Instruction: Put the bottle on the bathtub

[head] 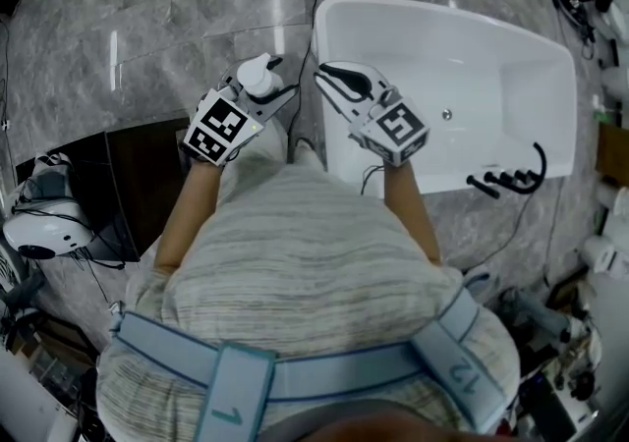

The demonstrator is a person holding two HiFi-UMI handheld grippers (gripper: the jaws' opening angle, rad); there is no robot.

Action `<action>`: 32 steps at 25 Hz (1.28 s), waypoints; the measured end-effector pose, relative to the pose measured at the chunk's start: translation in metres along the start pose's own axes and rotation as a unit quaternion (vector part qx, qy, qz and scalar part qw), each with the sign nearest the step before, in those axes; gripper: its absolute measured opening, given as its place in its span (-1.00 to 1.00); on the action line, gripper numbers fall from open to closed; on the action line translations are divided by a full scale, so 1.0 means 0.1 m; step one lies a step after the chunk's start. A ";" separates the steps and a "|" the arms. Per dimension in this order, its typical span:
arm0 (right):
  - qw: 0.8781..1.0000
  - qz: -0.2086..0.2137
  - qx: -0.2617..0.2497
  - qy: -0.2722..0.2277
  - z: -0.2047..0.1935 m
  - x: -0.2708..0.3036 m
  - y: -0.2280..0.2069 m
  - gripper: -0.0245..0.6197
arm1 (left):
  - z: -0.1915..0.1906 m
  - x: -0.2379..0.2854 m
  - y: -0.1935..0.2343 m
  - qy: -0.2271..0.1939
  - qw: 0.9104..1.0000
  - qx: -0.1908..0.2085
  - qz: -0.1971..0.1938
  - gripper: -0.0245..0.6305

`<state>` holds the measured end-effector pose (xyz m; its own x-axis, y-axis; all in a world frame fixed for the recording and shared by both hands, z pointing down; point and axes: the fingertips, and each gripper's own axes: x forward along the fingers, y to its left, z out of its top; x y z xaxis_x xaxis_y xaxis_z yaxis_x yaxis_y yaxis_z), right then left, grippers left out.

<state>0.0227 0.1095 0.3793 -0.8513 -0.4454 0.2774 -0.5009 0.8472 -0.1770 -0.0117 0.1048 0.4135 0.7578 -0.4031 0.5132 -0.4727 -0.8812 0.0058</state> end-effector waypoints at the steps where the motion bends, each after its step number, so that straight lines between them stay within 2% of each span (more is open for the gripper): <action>1: 1.000 0.010 -0.004 -0.001 0.07 0.06 0.00 -0.73 | -0.01 0.02 0.08 -0.001 1.000 0.002 -0.004 -0.24; 5: 0.998 0.048 -0.037 -0.025 0.44 0.35 -0.05 -0.46 | -0.07 0.09 0.47 -0.006 1.000 0.008 -0.016 -0.24; 9: 0.991 0.062 -0.114 -0.033 0.90 0.69 -0.12 -0.44 | -0.13 0.17 0.86 0.005 0.997 0.048 -0.055 -0.24; 11: 0.985 0.071 -0.158 -0.010 1.05 0.93 -0.18 -0.44 | -0.18 0.18 1.05 0.013 0.994 0.070 -0.083 -0.24; 13: 0.976 0.090 -0.197 0.038 1.09 1.20 -0.20 -0.44 | -0.28 0.18 1.23 0.018 0.990 0.083 -0.112 -0.24; 16: 0.963 0.108 -0.229 0.094 1.12 1.59 -0.21 -0.44 | -0.37 0.18 1.45 0.029 0.981 0.112 -0.153 -0.24; 22: 0.947 0.137 -0.249 0.153 1.14 2.33 -0.17 -0.44 | -0.55 0.00 1.79 0.045 0.961 0.164 -0.217 -0.24; 27: 0.942 0.143 -0.251 0.172 1.12 2.59 -0.17 -0.44 | -0.67 -0.09 1.93 0.048 0.953 0.172 -0.243 -0.24; 30: 0.945 0.146 -0.240 0.168 1.06 2.65 -0.17 -0.44 | -0.74 -0.09 1.92 0.055 0.948 0.177 -0.258 -0.24; 32: 0.943 0.145 -0.235 0.184 1.01 2.64 -0.22 -0.44 | -0.75 -0.06 1.92 0.057 0.947 0.175 -0.264 -0.24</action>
<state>-0.2071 -0.0558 0.3611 -0.7865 -0.1183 0.6062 -0.0581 0.9913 0.1181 -0.1413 -0.0436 0.4761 0.7842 0.1280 0.6072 0.1519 -0.9883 0.0122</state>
